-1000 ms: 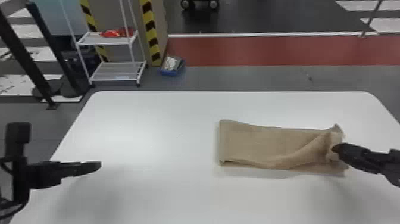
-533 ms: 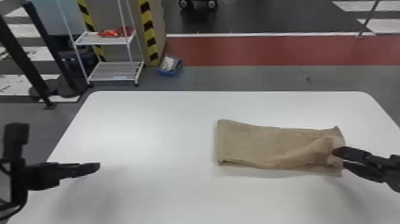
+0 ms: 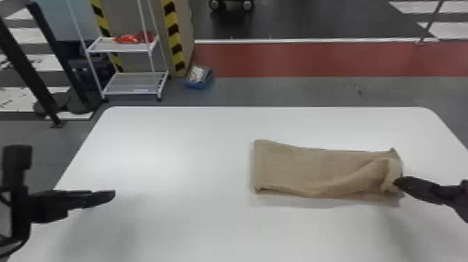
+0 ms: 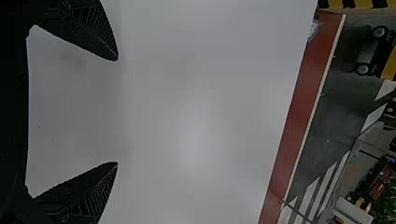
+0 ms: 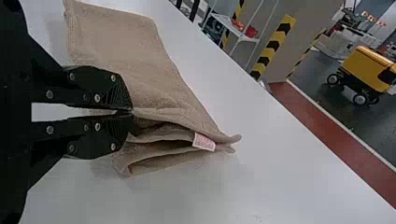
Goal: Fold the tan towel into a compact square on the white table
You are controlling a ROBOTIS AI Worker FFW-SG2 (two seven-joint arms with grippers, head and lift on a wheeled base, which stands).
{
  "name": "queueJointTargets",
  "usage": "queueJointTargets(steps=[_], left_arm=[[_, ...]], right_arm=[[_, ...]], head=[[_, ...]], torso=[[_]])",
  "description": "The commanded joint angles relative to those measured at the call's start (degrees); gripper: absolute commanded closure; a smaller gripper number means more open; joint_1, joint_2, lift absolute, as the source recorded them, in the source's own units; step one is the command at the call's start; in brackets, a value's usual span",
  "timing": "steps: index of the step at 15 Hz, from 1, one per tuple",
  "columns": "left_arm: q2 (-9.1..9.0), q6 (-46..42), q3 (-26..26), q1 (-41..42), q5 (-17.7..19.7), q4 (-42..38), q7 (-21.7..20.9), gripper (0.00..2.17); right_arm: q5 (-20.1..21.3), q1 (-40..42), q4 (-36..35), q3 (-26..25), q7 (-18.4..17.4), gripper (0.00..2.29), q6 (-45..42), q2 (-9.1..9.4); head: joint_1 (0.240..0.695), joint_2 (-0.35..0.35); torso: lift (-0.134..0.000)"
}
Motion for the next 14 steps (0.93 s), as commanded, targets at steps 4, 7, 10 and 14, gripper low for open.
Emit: queueJointTargets(steps=[4, 7, 10, 14], left_arm=[[0.02, -0.21, -0.53, -0.62, 0.0, 0.58, 0.09, 0.09], [-0.06, -0.21, -0.88, -0.62, -0.09, 0.58, 0.18, 0.09], [-0.33, -0.03, -1.32, -0.71, -0.88, 0.58, 0.09, 0.09], [-0.06, -0.03, -1.32, -0.71, -1.05, 0.58, 0.0, 0.09]], right_arm=[[-1.35, 2.11, -0.82, -2.19, 1.05, 1.12, 0.13, -1.83], [-1.79, 2.11, -0.73, -2.89, 1.41, 1.12, 0.13, -3.06], [-2.15, 2.19, -0.73, -2.63, 1.49, 0.6, 0.13, -3.24], [-0.39, -1.41, 2.7, -2.45, 0.7, 0.3, 0.13, -4.73]], head=[[0.695, 0.031], [0.695, 0.015], [0.695, -0.003], [0.695, -0.01]], torso=[[-0.123], [-0.123], [-0.123], [-0.123]])
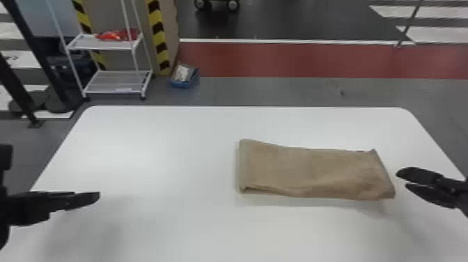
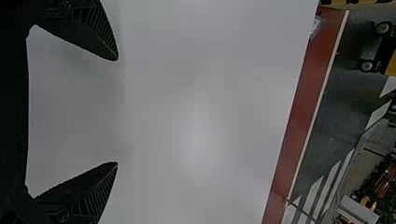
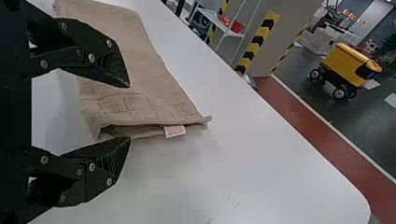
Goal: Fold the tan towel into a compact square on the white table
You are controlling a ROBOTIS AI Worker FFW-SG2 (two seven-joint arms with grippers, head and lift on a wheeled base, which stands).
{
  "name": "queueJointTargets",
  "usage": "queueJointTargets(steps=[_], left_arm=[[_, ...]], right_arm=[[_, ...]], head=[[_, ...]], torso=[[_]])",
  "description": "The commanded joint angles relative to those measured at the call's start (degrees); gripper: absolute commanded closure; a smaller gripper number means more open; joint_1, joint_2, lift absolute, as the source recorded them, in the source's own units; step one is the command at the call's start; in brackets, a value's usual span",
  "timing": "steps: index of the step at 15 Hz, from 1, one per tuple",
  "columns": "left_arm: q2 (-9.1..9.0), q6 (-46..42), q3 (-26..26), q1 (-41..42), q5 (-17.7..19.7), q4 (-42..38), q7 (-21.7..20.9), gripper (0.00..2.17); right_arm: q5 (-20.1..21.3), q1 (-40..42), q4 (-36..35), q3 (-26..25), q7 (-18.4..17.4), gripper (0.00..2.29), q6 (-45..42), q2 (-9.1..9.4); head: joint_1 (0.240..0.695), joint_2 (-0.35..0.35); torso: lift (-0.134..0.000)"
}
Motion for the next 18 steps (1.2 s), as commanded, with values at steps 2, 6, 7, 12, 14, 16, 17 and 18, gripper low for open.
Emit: queueJointTargets(steps=[2, 6, 7, 12, 14, 16, 17, 18], left_arm=[[-0.11, 0.0, -0.17, 0.0, -0.18, 0.0, 0.0, 0.09], [0.06, -0.18, -0.43, 0.0, -0.62, 0.44, 0.0, 0.09], [0.06, -0.53, -0.43, 0.0, -0.62, 0.53, 0.0, 0.09], [0.41, -1.41, -0.34, -0.08, -0.71, 1.05, 0.0, 0.09], [0.59, -1.76, -0.25, -0.08, -0.71, 1.49, -0.17, 0.09], [0.94, -2.64, -0.17, -0.08, -0.71, 1.93, -0.44, 0.09], [1.12, -3.17, -0.17, -0.08, -0.71, 2.2, -0.44, 0.09], [1.12, -3.17, -0.17, -0.08, -0.71, 2.28, -0.44, 0.09]], right_arm=[[3.33, -3.46, 6.43, 2.46, -0.69, 0.3, -3.16, -0.33], [8.08, -8.65, 15.49, 5.8, -2.36, 0.3, -9.32, 0.11], [8.87, -9.61, 16.63, 6.94, -2.71, 0.31, -9.84, 0.28], [12.56, -12.87, 19.26, 11.6, -2.97, 0.34, -10.55, 1.52], [14.93, -14.1, 19.53, 13.0, -2.97, 0.35, -9.32, 1.87], [16.07, -14.62, 19.62, 13.18, -2.97, 0.35, -8.97, 1.78], [16.25, -14.71, 19.62, 13.27, -2.89, 0.35, -8.26, 1.6], [16.6, -14.71, 19.53, 13.35, -2.62, 0.35, -7.38, 1.43]], head=[[0.695, -0.021], [0.695, -0.022], [0.695, -0.021], [0.695, 0.013], [0.695, 0.025], [0.695, 0.033], [0.695, 0.036], [0.695, 0.036]], torso=[[-0.123], [-0.123], [-0.123], [-0.123], [-0.123], [-0.123], [-0.123], [-0.123]])
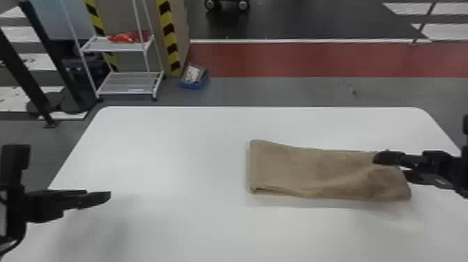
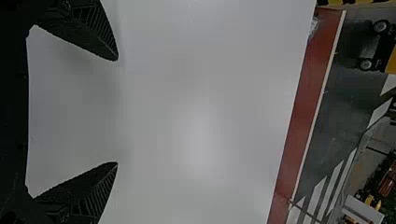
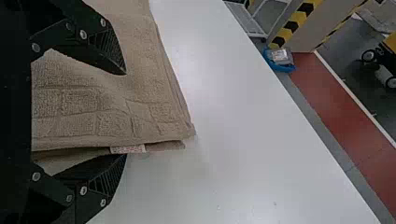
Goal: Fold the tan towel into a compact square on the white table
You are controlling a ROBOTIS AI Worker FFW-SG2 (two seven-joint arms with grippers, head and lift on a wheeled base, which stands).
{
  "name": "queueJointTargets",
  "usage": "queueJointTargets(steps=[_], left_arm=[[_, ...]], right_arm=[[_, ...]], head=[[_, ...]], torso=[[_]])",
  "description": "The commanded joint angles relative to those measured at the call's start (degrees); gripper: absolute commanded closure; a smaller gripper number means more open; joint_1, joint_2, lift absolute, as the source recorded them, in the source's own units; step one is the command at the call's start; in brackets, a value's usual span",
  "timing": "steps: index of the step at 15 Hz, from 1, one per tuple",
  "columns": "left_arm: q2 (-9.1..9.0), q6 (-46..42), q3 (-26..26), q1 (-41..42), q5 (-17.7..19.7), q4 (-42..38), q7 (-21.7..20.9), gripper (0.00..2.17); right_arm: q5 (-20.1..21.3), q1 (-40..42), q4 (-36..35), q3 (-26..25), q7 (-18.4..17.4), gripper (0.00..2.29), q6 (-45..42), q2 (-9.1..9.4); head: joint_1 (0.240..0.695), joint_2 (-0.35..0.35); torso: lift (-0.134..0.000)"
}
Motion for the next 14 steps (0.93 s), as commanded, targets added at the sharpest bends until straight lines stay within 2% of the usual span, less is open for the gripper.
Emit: queueJointTargets(steps=[1, 3, 7, 9, 11, 12, 14], left_arm=[[0.11, -0.32, -0.17, -0.17, 0.0, 0.24, 0.0, 0.09], [0.2, -0.67, -0.35, -0.52, 0.0, 1.03, 0.0, 0.09], [0.2, -1.9, -0.61, -0.61, 0.0, 1.47, -0.08, 0.09], [0.2, -1.9, -0.52, -0.52, 0.09, 1.64, -0.08, 0.09], [0.38, -1.9, -0.26, -0.52, 0.0, 1.73, -0.26, 0.09], [0.38, -1.9, -0.17, -0.43, 0.0, 1.82, -0.26, 0.09], [0.38, -2.07, -0.08, -0.43, 0.0, 1.91, -0.26, 0.09]], right_arm=[[0.26, -0.09, -0.07, 0.12, 0.71, 0.35, 1.8, -0.33], [0.62, 0.35, -0.24, 0.12, 0.97, 0.35, 1.8, -1.39], [3.6, 0.35, 0.28, 1.53, 0.8, 0.35, 0.74, -1.39], [3.87, -0.18, 1.78, 2.41, 0.36, 0.47, -0.14, -1.21], [4.13, -0.71, 2.83, 2.94, 0.27, 0.48, -0.66, -1.21], [4.22, -0.8, 3.1, 2.94, 0.27, 0.66, -1.01, -1.04], [3.96, -0.97, 3.18, 2.67, 0.27, 0.71, -1.19, -0.86]], head=[[0.695, 0.037], [0.695, 0.038], [0.695, 0.024], [0.695, 0.017], [0.695, 0.019], [0.695, 0.021], [0.695, 0.028]], torso=[[-0.123], [-0.123], [-0.123], [-0.123], [-0.123], [-0.123], [-0.123]])
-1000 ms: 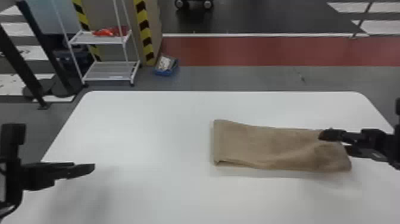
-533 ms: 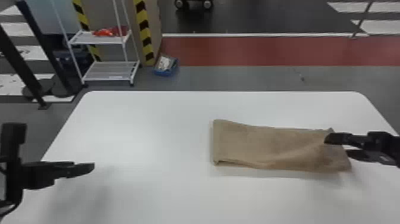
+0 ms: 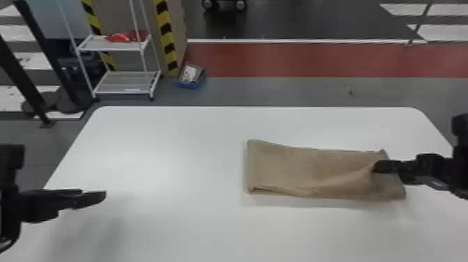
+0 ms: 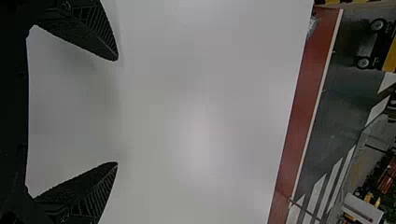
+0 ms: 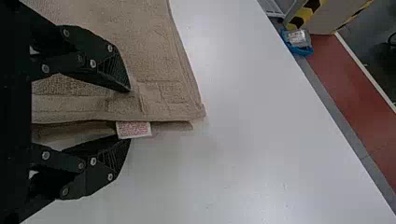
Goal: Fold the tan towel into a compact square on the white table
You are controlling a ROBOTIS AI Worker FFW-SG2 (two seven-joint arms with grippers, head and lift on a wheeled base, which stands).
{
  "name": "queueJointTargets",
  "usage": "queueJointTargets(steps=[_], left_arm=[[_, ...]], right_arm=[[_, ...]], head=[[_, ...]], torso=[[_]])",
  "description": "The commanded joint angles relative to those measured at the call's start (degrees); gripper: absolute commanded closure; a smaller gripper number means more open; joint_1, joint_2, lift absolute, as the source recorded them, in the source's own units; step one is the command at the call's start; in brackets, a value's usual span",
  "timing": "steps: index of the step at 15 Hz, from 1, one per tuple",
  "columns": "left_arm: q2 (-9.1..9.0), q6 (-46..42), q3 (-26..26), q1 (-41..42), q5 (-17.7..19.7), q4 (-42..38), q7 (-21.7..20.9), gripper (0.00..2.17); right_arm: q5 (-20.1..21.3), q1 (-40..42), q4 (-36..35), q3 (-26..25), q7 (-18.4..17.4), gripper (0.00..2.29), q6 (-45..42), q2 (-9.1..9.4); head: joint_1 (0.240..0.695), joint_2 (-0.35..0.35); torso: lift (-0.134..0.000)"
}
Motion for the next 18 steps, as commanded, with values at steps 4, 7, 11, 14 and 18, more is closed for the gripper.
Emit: queueJointTargets(steps=[4, 7, 11, 14, 18], left_arm=[[0.1, -0.24, -0.05, -0.06, -0.03, 0.08, 0.0, 0.09], [0.1, -0.24, 0.22, -0.24, 0.06, -0.01, -0.17, 0.09], [0.1, -0.07, 0.39, -0.24, 0.15, -0.1, -0.26, 0.09], [0.1, -0.07, 0.39, -0.24, 0.06, -0.18, -0.26, 0.09], [-0.69, -0.07, -0.84, -0.24, -0.73, -0.27, -0.17, 0.09]], right_arm=[[-1.42, 0.44, -0.07, -1.17, 0.89, 0.94, 0.01, 0.2], [-5.29, 2.2, -2.44, -3.19, 1.77, 0.94, 1.24, 0.2], [-10.74, 7.65, -12.64, -6.44, 4.49, 0.94, 9.15, -1.91], [-16.54, 14.24, -21.34, -11.1, 5.72, 0.94, 9.62, -4.29], [-17.68, 17.49, -21.87, -12.15, 5.81, 0.94, 9.62, -5.78]], head=[[0.695, 0.034], [0.695, 0.039], [0.695, 0.044], [0.695, 0.027], [0.695, -0.011]], torso=[[-0.123], [-0.123], [-0.123], [-0.123], [-0.123]])
